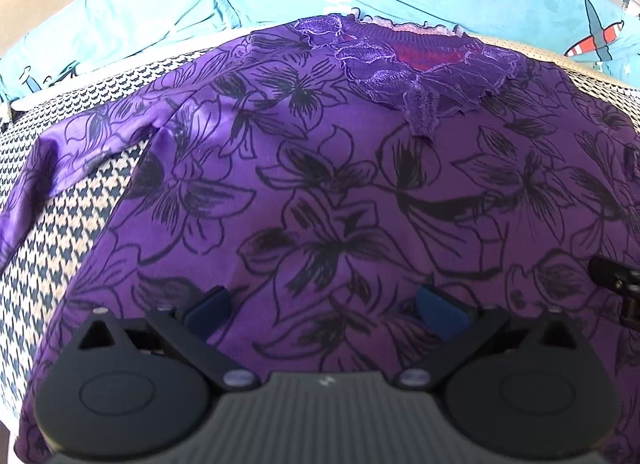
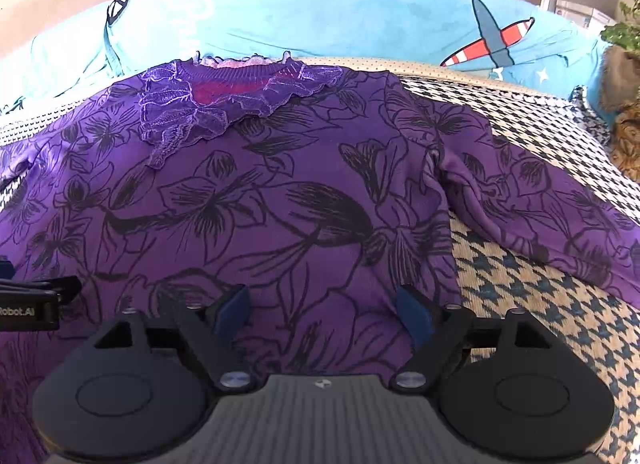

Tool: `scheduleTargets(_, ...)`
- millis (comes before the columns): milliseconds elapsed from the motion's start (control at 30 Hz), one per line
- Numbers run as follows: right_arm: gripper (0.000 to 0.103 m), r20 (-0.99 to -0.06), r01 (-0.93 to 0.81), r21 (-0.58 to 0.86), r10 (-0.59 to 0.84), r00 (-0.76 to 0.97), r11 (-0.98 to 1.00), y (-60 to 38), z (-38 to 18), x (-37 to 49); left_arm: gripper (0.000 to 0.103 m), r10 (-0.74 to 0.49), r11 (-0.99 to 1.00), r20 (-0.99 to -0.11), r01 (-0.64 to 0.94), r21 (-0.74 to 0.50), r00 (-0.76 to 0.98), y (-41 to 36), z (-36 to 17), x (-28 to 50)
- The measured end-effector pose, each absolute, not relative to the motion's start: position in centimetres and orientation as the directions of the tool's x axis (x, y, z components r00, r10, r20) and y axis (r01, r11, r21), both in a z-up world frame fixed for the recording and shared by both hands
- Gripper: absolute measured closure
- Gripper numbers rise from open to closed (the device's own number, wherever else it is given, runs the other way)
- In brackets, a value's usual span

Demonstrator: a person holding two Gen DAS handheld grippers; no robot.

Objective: Fold clothes

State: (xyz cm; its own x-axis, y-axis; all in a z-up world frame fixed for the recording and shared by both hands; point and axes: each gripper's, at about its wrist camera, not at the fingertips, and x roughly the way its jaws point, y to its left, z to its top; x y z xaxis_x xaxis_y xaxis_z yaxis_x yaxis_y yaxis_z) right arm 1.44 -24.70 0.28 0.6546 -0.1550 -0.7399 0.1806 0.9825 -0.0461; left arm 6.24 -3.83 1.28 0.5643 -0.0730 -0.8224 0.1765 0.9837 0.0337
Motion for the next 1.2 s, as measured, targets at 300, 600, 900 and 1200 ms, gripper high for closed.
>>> scheduleTargets(300,0.017,-0.709,0.209,-0.029,-0.167,0.685,0.978,-24.4,-0.1,-1.3,0.000,-0.071,0.983,-0.808,0.177,0.041,0.584,-3.5,1.3,4.2)
scheduleTargets(600,0.016,-0.678,0.208,-0.012,-0.161,0.717,0.978,-23.8,-0.4,-3.4,0.000,-0.074,0.981,-0.796,0.185,0.049,0.601,-3.2,1.1,2.2)
scheduleTargets(900,0.010,-0.674,0.164,-0.011,-0.129,0.728,0.986,-23.4,-0.6,-5.1,0.000,-0.076,0.982,-0.786,0.182,0.046,0.613,-2.6,1.1,0.7)
scheduleTargets(1200,0.010,-0.673,0.131,0.041,-0.070,0.736,0.991,-24.5,-0.1,-7.1,0.000,-0.082,0.982,-0.776,0.183,0.044,0.625,-2.1,1.0,-0.7)
